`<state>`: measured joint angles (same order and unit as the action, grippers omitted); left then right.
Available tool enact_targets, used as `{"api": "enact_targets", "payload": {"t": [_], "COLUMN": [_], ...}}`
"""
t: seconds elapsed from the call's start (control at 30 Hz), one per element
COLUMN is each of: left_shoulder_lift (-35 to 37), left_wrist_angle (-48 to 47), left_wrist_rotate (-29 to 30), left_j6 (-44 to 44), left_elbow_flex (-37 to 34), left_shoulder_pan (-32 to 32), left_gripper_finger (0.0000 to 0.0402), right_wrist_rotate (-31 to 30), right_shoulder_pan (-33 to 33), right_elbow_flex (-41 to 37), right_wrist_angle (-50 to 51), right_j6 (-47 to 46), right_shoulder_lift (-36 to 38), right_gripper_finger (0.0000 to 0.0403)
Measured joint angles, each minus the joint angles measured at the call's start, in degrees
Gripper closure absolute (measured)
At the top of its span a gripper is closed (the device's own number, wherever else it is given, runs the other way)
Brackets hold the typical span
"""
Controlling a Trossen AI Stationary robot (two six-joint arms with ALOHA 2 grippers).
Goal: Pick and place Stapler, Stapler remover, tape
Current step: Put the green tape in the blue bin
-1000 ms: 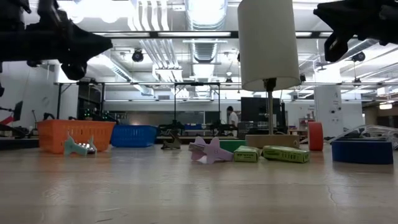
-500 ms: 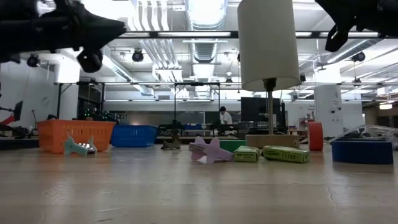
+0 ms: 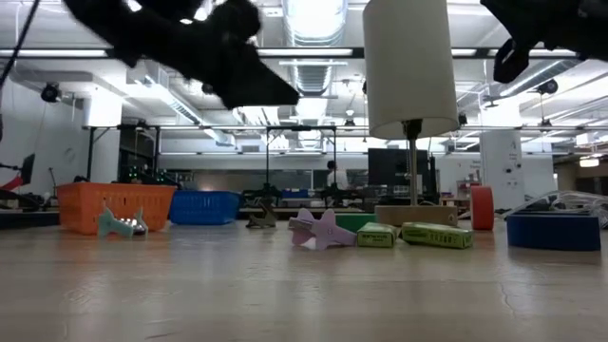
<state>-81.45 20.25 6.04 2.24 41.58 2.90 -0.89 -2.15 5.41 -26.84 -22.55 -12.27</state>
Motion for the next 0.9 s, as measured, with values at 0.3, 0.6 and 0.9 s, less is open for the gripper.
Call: {"api": "enact_targets", "payload": {"t": [0.3, 0.6, 0.9], "left_shoulder_lift": [-13.50, -25.56, -32.16], "left_wrist_angle": [-7.59, -12.97, -21.86], "left_wrist_rotate": [-6.38, -6.99, -4.93], "left_j6": [-6.31, -9.66, -10.18], "left_elbow_flex": [11.40, 19.03, 26.78], "left_shoulder_pan": [0.70, 0.31, -0.17], "left_gripper_finger": [0.0232, 0.0208, 0.0218], "right_wrist_rotate": [0.90, 0.73, 0.72], "right_shoulder_pan": [-1.68, -1.60, -1.60], "right_elbow_flex": [-0.04, -0.07, -0.07], "right_wrist_angle": [-2.40, -4.12, -4.06], "right_j6": [-0.98, 0.09, 0.49], "right_shoulder_lift": [-3.61, -5.45, -5.45], "right_gripper_finger": [0.0369, 0.0369, 0.0369]}}
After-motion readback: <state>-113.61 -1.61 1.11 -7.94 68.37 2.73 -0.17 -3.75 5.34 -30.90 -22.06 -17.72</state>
